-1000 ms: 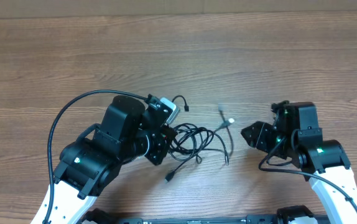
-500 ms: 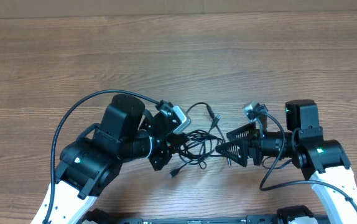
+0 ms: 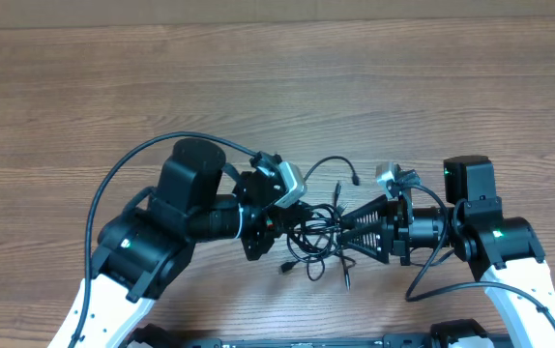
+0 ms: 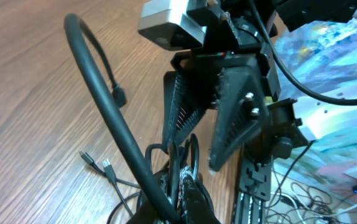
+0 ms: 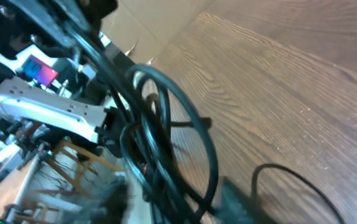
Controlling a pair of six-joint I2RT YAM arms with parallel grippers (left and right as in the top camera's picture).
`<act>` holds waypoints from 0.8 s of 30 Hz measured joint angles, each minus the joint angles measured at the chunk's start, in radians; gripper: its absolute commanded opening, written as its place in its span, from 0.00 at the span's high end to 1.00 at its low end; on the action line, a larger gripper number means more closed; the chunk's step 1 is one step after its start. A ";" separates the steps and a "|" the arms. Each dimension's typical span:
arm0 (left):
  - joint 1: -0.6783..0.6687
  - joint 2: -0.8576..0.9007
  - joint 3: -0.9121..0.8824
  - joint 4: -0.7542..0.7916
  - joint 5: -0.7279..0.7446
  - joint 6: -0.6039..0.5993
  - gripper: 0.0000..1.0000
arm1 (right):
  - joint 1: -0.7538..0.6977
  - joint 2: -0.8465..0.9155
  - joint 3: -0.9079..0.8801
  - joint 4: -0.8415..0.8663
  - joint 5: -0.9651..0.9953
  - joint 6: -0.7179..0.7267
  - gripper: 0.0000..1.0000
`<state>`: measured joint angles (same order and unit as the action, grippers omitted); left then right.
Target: Untangle cables
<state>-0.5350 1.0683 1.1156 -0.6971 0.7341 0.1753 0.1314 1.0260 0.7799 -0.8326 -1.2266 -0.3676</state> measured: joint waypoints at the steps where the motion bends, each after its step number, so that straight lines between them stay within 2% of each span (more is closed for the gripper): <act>1: 0.000 0.015 0.000 0.010 0.011 -0.013 0.77 | 0.000 0.000 0.000 -0.004 0.000 0.005 0.87; 3: 0.000 0.037 0.002 0.015 0.017 -0.023 0.50 | 0.000 0.000 0.000 -0.009 -0.003 0.000 0.96; 5: 0.000 0.058 0.002 0.014 0.023 -0.037 0.34 | 0.000 0.000 0.000 -0.013 -0.005 0.003 0.96; 7: 0.000 0.066 0.003 0.013 0.026 -0.047 0.28 | 0.000 0.000 0.000 -0.019 -0.003 0.001 0.96; 9: 0.000 0.066 0.003 0.014 0.025 -0.048 0.33 | 0.000 0.000 0.000 -0.043 0.010 0.002 0.96; 11: 0.000 0.066 0.003 0.013 0.024 -0.048 0.33 | 0.000 0.000 0.000 -0.052 0.023 0.002 0.96; 13: 0.000 0.066 0.003 0.008 0.021 -0.049 0.24 | 0.000 0.000 0.000 -0.064 0.039 0.003 0.96; 14: 0.000 0.066 0.003 0.006 0.016 -0.048 0.10 | 0.000 0.000 0.000 -0.068 0.042 0.003 0.92; 15: 0.000 0.066 0.004 -0.006 0.002 -0.049 0.00 | 0.000 0.000 0.000 -0.069 0.050 0.004 0.81; 16: 0.000 0.066 0.004 -0.014 -0.013 -0.050 0.00 | 0.000 0.000 0.000 -0.069 0.053 0.005 0.68; 17: 0.000 0.066 0.004 -0.023 -0.029 -0.051 0.00 | 0.000 0.000 0.000 -0.070 0.067 0.013 0.61; 18: 0.000 0.066 0.004 -0.045 -0.078 -0.072 0.00 | 0.000 0.000 0.000 -0.066 0.085 0.029 0.47; 19: 0.000 0.066 0.005 -0.063 -0.125 -0.095 0.00 | 0.000 0.000 0.000 -0.067 0.124 0.068 0.22; 20: 0.000 0.066 0.006 -0.093 -0.184 -0.123 0.00 | 0.000 0.000 0.000 -0.069 0.189 0.129 0.02; 24: 0.000 0.067 0.010 -0.239 -0.337 -0.186 0.00 | 0.000 0.000 0.000 -0.067 0.381 0.274 0.00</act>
<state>-0.5350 1.1351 1.1259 -0.9363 0.3969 -0.0109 0.1314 1.0260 0.7799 -0.8993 -0.8452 -0.0940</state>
